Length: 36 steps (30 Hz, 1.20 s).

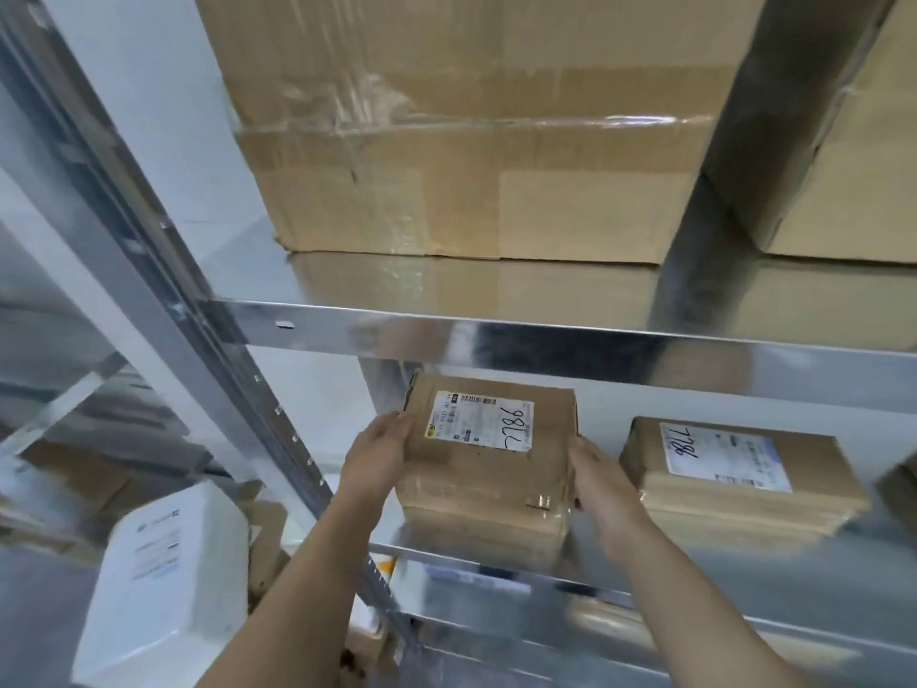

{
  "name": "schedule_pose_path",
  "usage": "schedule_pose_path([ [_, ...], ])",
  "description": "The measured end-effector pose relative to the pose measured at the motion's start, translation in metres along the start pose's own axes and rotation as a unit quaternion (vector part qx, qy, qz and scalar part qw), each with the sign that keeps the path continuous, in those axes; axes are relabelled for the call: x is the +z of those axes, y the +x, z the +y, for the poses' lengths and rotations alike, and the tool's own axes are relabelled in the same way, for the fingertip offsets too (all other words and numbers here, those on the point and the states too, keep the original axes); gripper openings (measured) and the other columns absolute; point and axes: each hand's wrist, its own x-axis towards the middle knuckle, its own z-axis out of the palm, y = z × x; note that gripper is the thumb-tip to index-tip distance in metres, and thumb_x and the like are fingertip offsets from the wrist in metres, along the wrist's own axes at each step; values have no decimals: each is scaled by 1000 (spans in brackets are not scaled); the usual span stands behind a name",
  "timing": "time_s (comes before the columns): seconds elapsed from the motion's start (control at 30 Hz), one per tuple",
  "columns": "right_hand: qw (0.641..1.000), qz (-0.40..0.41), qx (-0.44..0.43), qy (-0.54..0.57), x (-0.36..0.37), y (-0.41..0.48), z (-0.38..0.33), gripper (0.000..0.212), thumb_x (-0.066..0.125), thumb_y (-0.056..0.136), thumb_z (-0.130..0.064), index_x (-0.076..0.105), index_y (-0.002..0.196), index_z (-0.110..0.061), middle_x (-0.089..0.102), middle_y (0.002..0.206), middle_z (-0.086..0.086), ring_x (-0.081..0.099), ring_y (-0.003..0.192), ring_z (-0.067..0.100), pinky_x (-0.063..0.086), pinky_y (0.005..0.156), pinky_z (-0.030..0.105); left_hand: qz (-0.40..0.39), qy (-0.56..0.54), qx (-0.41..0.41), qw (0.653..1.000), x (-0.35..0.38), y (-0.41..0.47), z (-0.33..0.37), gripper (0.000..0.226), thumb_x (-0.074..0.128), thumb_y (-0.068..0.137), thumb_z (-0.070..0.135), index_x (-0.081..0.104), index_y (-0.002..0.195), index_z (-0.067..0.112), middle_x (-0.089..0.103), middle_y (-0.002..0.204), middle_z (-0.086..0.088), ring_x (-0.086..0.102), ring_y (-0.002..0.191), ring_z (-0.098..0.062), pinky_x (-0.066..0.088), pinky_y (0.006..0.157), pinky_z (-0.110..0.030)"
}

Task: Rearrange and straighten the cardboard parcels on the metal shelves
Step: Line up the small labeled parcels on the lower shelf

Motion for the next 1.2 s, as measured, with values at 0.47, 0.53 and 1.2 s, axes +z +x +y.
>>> schedule_pose_path([
  [0.47,986,-20,69,151,-31,-9,24,43,41,108,-48,69,122,-18,77,114,2,68,110,17,48,103,36,-63,-85,-39,994,19,-8,-5,38,37,105,55,63,104,27,63,112,5,54,115,-17,32,114,-35],
  [0.53,986,-37,64,150,-33,-9,23,44,42,107,-50,66,126,-19,74,120,2,66,116,18,45,109,38,-69,-73,-31,994,20,-11,-7,38,32,107,52,60,112,27,59,115,4,50,113,-16,30,108,-31],
  [1.2,988,-6,-22,150,-49,-23,3,38,36,109,-46,64,124,-25,75,111,4,67,112,23,48,108,46,-87,-73,8,993,6,-21,-20,51,31,102,64,54,133,31,65,126,2,61,117,-20,43,112,-49],
])
